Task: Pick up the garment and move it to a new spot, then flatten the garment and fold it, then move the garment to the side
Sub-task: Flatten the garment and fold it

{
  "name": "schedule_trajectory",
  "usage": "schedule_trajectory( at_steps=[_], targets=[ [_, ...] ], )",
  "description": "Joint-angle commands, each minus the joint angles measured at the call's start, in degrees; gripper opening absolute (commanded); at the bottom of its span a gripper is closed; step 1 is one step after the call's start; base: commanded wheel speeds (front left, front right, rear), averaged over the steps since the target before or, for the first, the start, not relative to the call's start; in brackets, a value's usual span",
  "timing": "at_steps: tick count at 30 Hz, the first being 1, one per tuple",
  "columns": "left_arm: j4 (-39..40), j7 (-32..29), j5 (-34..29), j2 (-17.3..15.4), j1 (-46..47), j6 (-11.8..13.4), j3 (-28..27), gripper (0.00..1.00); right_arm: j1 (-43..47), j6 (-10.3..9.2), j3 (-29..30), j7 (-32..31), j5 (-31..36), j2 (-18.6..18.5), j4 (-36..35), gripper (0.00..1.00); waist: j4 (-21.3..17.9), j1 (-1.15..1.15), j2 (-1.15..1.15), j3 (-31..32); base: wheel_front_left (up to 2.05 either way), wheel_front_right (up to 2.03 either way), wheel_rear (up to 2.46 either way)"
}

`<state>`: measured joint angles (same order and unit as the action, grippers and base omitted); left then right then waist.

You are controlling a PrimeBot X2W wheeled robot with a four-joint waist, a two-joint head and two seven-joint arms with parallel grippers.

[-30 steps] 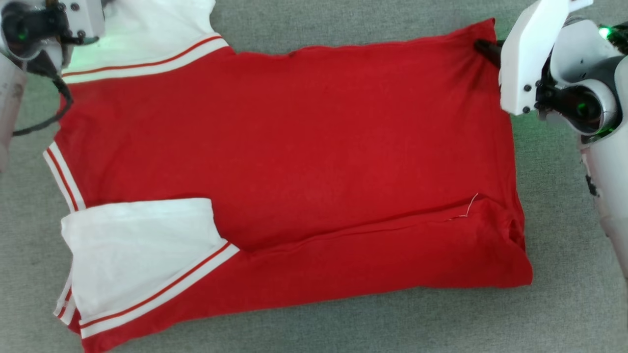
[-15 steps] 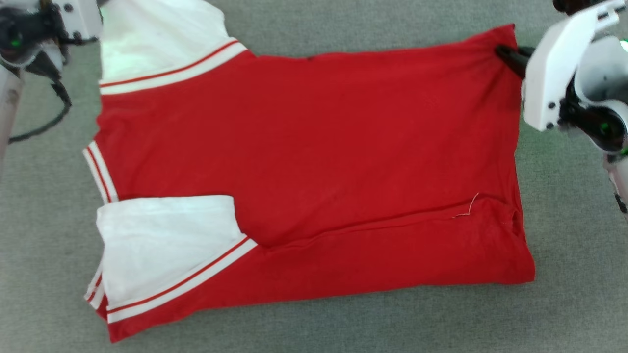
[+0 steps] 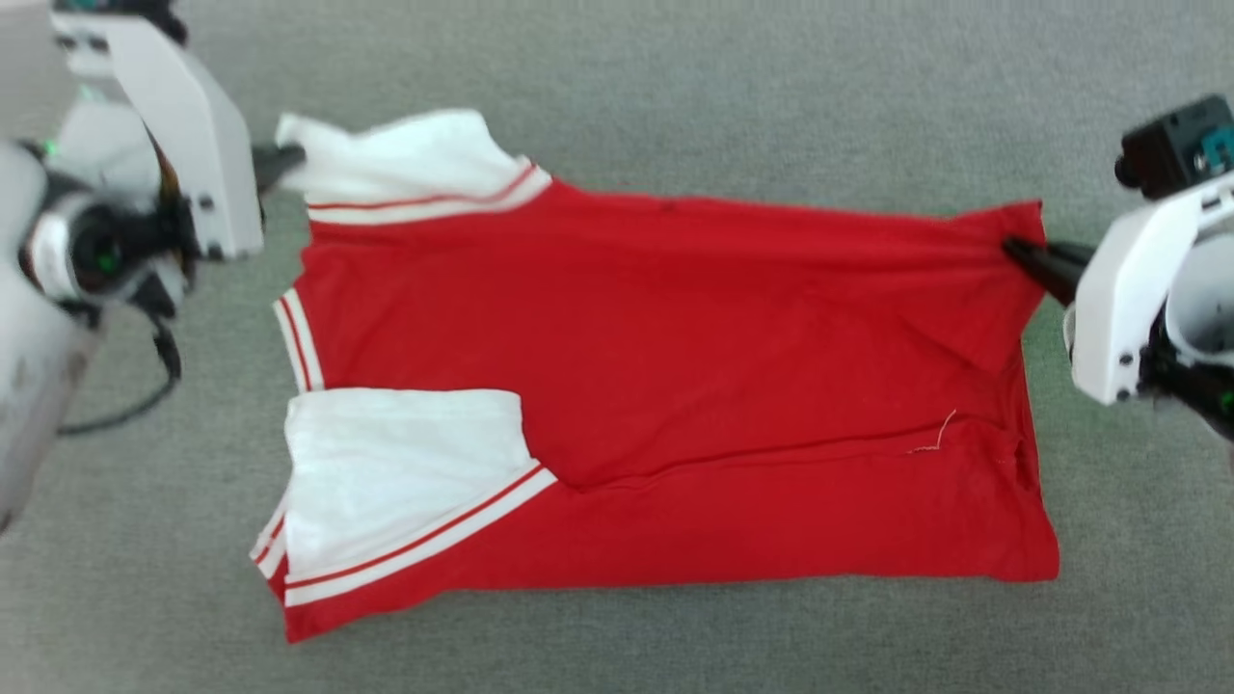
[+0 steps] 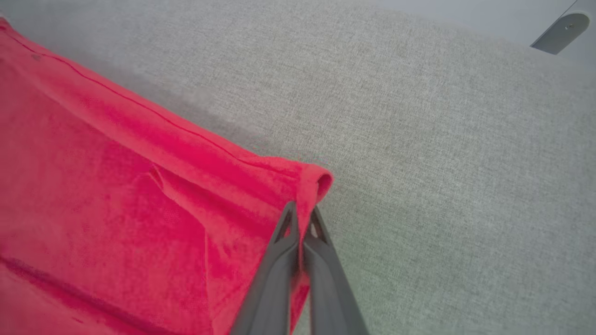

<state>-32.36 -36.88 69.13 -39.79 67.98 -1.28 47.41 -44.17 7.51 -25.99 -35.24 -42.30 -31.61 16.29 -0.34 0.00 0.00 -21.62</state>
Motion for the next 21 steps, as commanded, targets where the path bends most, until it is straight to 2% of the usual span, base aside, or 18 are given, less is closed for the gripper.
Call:
schedule_trajectory(
  at_steps=[1, 6, 11, 12, 16, 21],
  targets=[
    [2.9, -0.2, 0.8, -1.3, -2.7, 1.7, -0.3, 0.00, 2.0, -0.04, 0.6, -0.2, -0.6, -0.8, -1.0, 0.00, 1.5, 0.00, 0.00, 2.2, 0.00, 0.00, 0.00],
    [15.4, -0.3, 3.2, -5.7, -10.9, 8.0, -0.8, 0.00, 7.1, -0.04, 1.9, -0.6, -1.7, -2.4, -4.2, 0.00, 2.3, 0.00, 0.00, 4.1, 0.00, 0.00, 0.00],
    [26.1, 0.5, 5.2, -9.6, -18.8, 13.5, -1.1, 0.00, 11.5, -0.04, 4.4, -1.3, -1.9, -2.5, -5.5, 0.00, 2.8, 0.00, 0.00, 5.5, 0.00, 0.00, 0.00],
    [26.1, 0.5, 5.2, -9.6, -18.8, 13.5, -1.1, 0.00, 11.5, -0.04, 4.4, -1.3, -1.9, -2.5, -5.5, 0.00, 2.8, 0.00, 0.00, 5.5, 0.00, 0.00, 0.00],
    [32.2, 1.3, 7.0, -11.7, -24.3, 16.8, -0.9, 0.00, 14.7, -0.04, 6.0, -2.5, -1.1, -1.7, -6.1, 0.00, 2.9, 0.00, 0.00, 6.3, 0.00, 0.00, 0.00],
    [36.0, 2.2, 8.4, -12.7, -29.1, 19.0, -0.5, 0.00, 17.8, -0.04, 6.8, -4.2, -0.5, -0.7, -7.0, 0.00, 3.1, 0.00, 0.00, 6.9, 0.00, 0.00, 0.00]
  ],
)
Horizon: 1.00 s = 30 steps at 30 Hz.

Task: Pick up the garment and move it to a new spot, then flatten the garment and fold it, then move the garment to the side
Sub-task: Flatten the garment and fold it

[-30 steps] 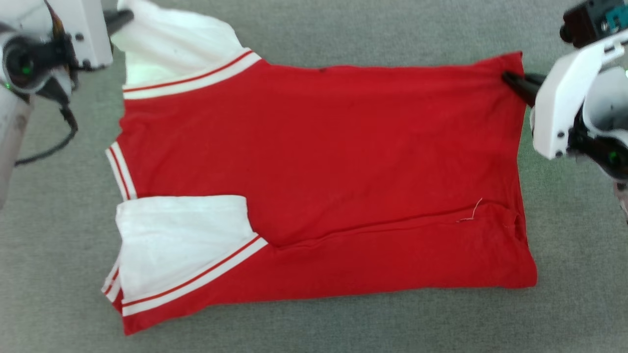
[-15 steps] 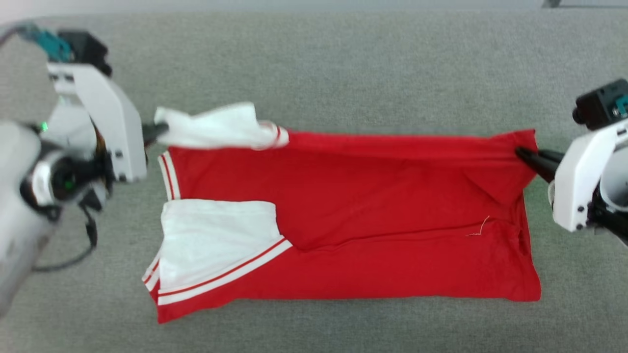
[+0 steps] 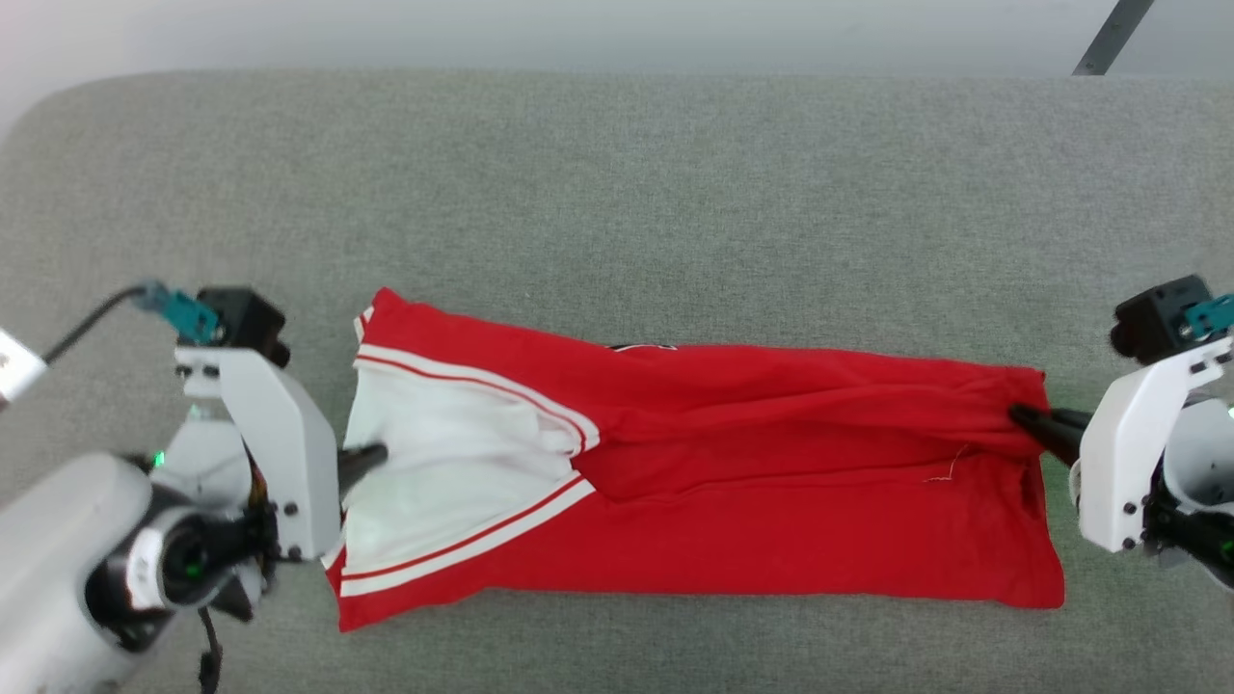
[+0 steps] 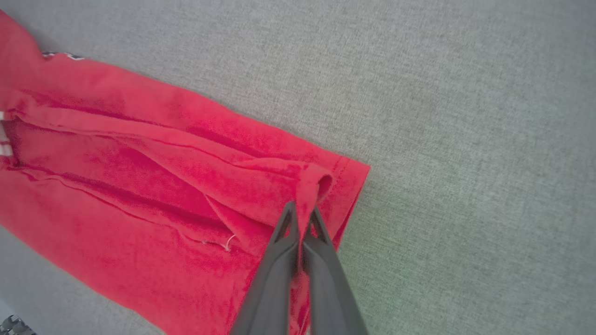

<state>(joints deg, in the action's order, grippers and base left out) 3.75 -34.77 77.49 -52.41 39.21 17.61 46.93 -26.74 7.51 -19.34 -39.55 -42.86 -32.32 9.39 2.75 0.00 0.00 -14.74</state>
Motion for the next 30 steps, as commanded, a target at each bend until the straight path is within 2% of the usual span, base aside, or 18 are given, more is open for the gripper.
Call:
schedule_trajectory(
  at_steps=[1, 5, 7, 8, 9, 10, 11, 17, 21, 25, 30],
  targets=[
    [0.2, 0.3, 0.4, -0.1, -1.1, 0.3, 0.1, 0.00, 0.7, -0.04, 0.1, -0.2, 0.1, 0.3, -0.4, 0.00, 0.0, 0.00, 0.00, 0.1, 0.00, 0.00, 0.00],
    [0.5, 0.6, 0.8, 0.3, -3.1, 0.4, 0.9, 0.00, 2.0, -0.04, 0.3, -1.3, 0.7, 1.3, -1.2, 0.00, -0.2, 0.00, 0.00, 0.5, 0.00, 0.00, 0.00],
    [0.2, 0.9, 0.6, 0.5, -3.5, 0.1, 1.1, 0.31, 2.3, -0.04, 0.2, -2.0, 1.1, 1.4, -1.5, 0.00, -0.2, 0.00, 0.00, 0.7, 0.00, 0.00, 0.00],
    [0.2, 1.2, 0.4, 0.6, -3.7, -0.1, 1.2, 0.46, 2.6, -0.04, 0.0, -2.4, 1.2, 1.3, -1.8, 0.18, -0.2, 0.00, 0.00, 0.9, 0.00, 0.00, 0.00],
    [0.2, 1.6, 0.4, 0.9, -3.8, -0.4, 1.1, 0.79, 2.9, -0.04, 0.0, -2.7, 1.1, 1.3, -2.1, 0.36, -0.2, 0.00, 0.00, 1.1, 0.00, 0.00, 0.00],
    [0.2, 1.8, 0.5, 0.9, -3.9, -0.5, 0.9, 1.00, 3.0, -0.04, 0.1, -3.0, 1.1, 1.3, -2.4, 0.67, -0.3, 0.00, 0.00, 1.4, 0.00, 0.00, 0.00],
    [0.3, 2.1, 0.3, 0.8, -4.0, -0.5, 0.9, 1.00, 3.1, -0.04, 0.3, -3.2, 1.2, 1.3, -2.6, 1.00, -0.3, 0.00, 0.00, 1.7, 0.00, 0.00, 0.00],
    [1.2, 3.4, 0.9, 0.2, -5.3, -0.3, 0.2, 1.00, 4.8, -0.04, 2.1, -4.2, 1.2, 2.2, -4.0, 1.00, -0.2, 0.00, 0.00, 4.4, 0.00, 0.00, 0.00],
    [1.7, 6.5, 0.8, -0.5, -7.0, -0.7, -0.8, 1.00, 6.8, -0.04, 3.8, -4.4, 0.8, 3.6, -5.1, 1.00, -0.2, 0.00, 0.00, 6.7, 0.00, 0.00, 0.00],
    [2.1, 12.0, -0.2, -1.0, -9.6, -1.6, -2.3, 1.00, 9.4, -0.04, 6.2, -4.5, 1.1, 5.0, -6.4, 1.00, -0.4, 0.00, 0.00, 9.0, 0.00, 0.00, 0.00],
    [2.6, 22.0, -2.0, -1.3, -13.9, -2.8, -4.6, 1.00, 13.1, -0.04, 11.1, -3.2, 3.1, 7.9, -7.1, 1.00, -0.4, 0.00, 0.00, 11.2, 0.00, 0.00, 0.00]
  ],
)
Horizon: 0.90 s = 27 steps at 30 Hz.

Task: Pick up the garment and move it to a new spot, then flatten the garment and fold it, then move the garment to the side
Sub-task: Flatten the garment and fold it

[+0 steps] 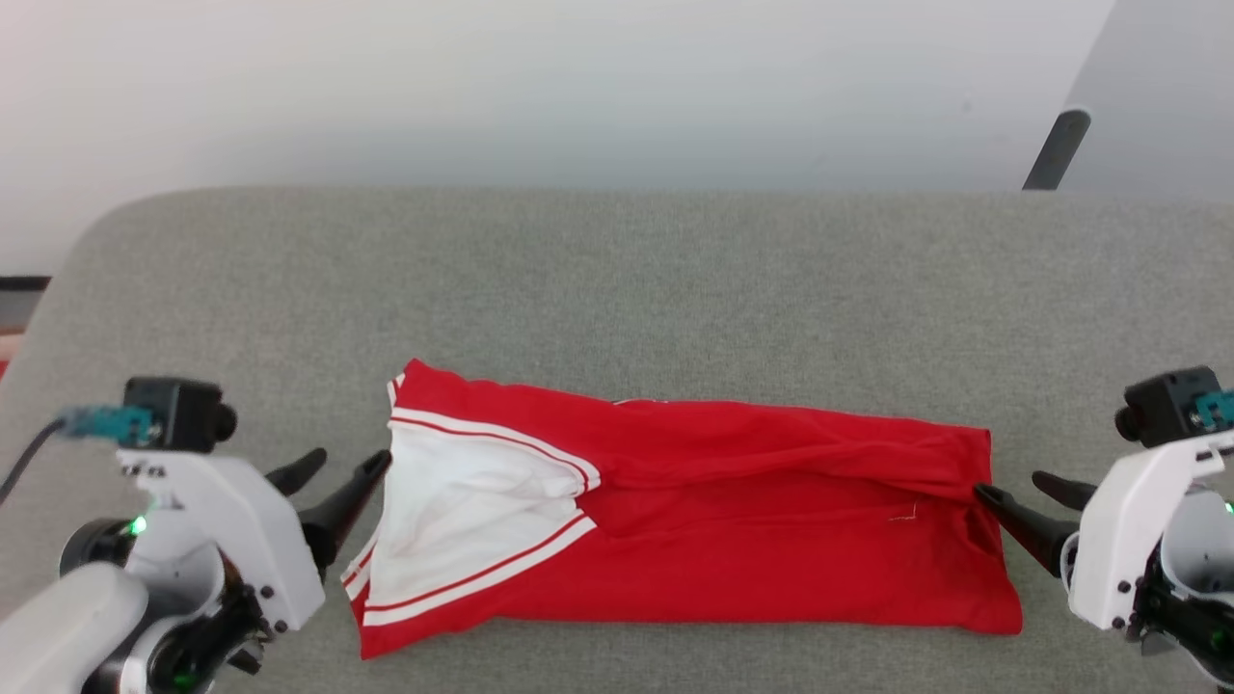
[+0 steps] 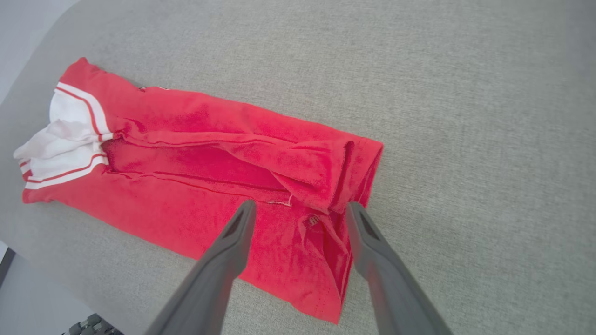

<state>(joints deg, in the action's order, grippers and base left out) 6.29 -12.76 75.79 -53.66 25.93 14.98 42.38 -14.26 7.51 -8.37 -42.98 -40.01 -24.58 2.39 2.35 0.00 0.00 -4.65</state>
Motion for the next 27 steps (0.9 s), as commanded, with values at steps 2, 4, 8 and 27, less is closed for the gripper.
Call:
schedule_trajectory(
  at_steps=[2, 4, 8, 27],
  targets=[
    [-0.2, 4.2, -0.5, 0.2, -2.7, -0.3, -1.3, 1.00, 2.0, -0.04, 2.2, 0.7, 1.0, 1.5, -0.4, 1.00, 0.0, 0.00, 0.00, 1.8, 0.00, 0.00, 0.00],
    [-0.1, 8.3, -1.5, 0.2, -4.5, -0.9, -2.0, 1.00, 3.4, -0.04, 4.2, 0.7, 2.1, 2.7, -0.5, 1.00, 0.2, 0.00, 0.00, 2.5, 0.00, 0.00, 0.00],
    [-0.9, 16.4, -2.8, 0.7, -8.5, -1.3, -3.8, 1.00, 6.0, -0.04, 7.5, -0.3, 3.6, 4.6, -1.0, 1.00, 0.7, 0.00, 0.00, 3.7, 0.00, 0.00, 0.00],
    [-4.7, 27.9, -14.8, 11.4, -21.8, -5.3, -17.2, 1.00, 5.3, -0.04, 18.4, -6.9, 11.3, 8.4, 4.4, 1.00, 7.7, 0.00, 0.00, 1.4, 0.00, 0.00, 0.00]
  ],
)
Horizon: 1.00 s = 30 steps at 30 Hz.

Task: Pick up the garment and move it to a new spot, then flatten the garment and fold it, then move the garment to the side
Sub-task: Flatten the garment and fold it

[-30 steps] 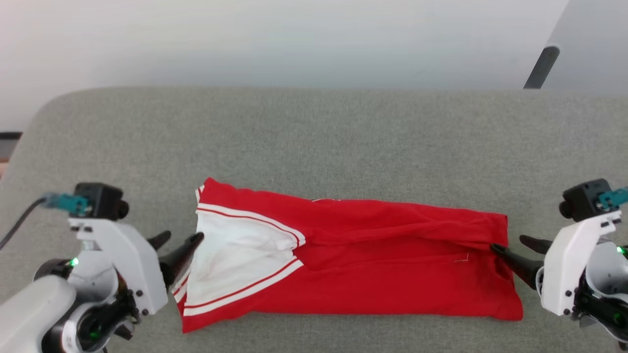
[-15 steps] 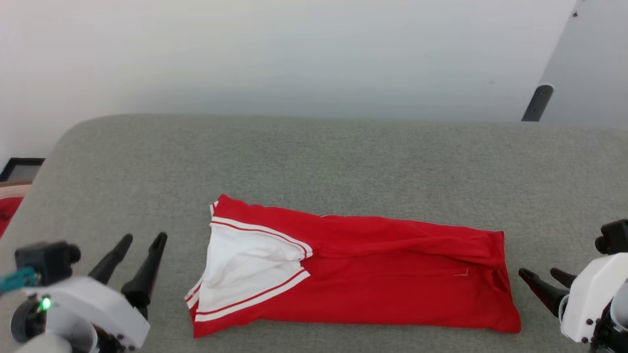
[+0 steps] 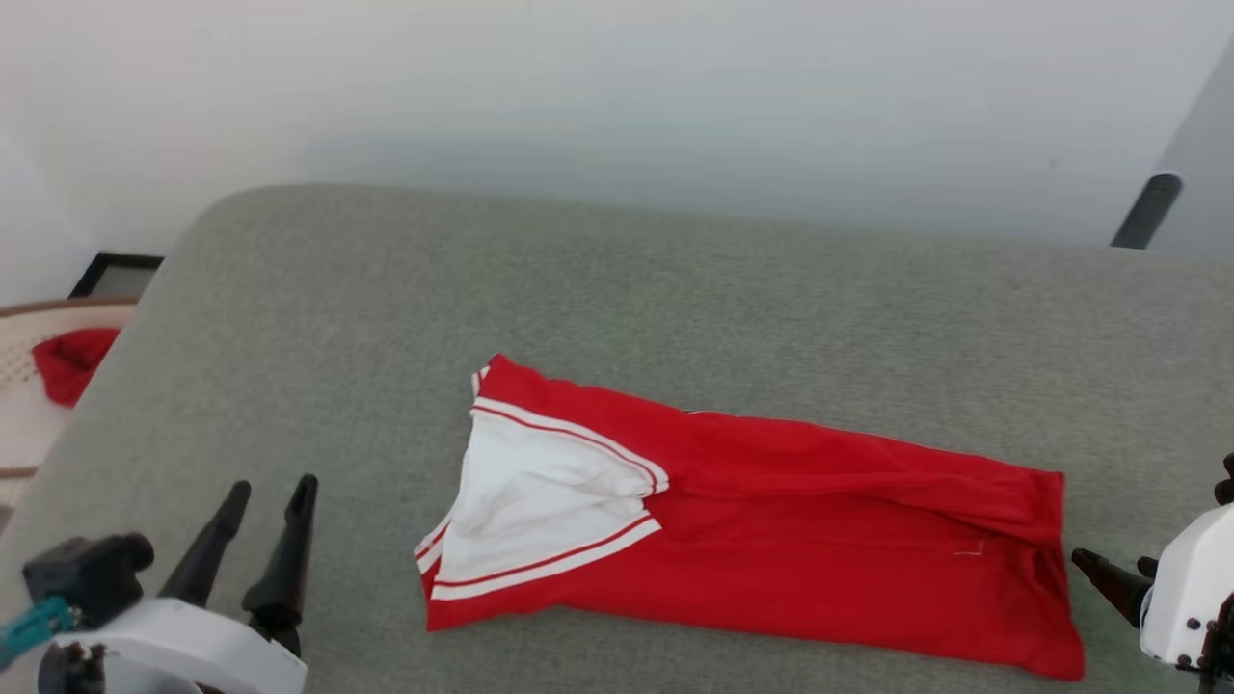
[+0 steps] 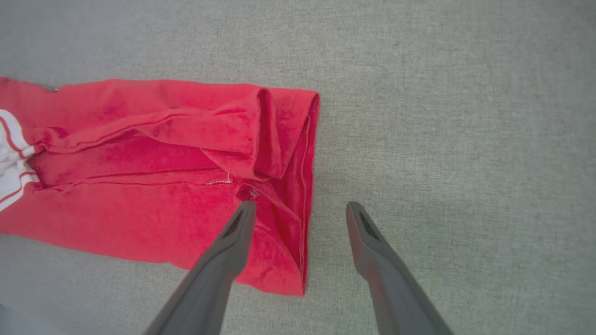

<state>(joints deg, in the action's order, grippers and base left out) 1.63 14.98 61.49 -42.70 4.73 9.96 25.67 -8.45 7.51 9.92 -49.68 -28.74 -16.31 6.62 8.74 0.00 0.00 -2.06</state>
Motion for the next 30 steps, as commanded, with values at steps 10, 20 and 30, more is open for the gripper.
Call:
schedule_trajectory(
  at_steps=[10, 20, 30],
  targets=[
    [-1.1, 0.2, -6.9, 7.9, -4.0, -4.5, -7.0, 1.00, -5.3, -0.04, 0.7, -1.8, 2.3, -0.7, 8.5, 1.00, 5.1, 0.00, 0.00, -4.2, 0.00, 0.00, 0.00],
    [-1.9, 0.2, -9.3, 12.8, -4.3, -7.6, -10.0, 1.00, -8.9, -0.03, -1.9, -3.6, 3.3, -0.3, 15.8, 1.00, 6.7, 0.00, 0.00, -6.6, 0.00, 0.00, 0.00],
    [-2.7, 0.2, -10.4, 15.2, -4.9, -9.1, -12.1, 1.00, -10.5, 0.00, -4.5, -4.9, -1.1, -1.5, 18.6, 0.00, 6.7, 0.00, 0.00, -7.3, 0.00, 0.00, 0.00]
  ],
)
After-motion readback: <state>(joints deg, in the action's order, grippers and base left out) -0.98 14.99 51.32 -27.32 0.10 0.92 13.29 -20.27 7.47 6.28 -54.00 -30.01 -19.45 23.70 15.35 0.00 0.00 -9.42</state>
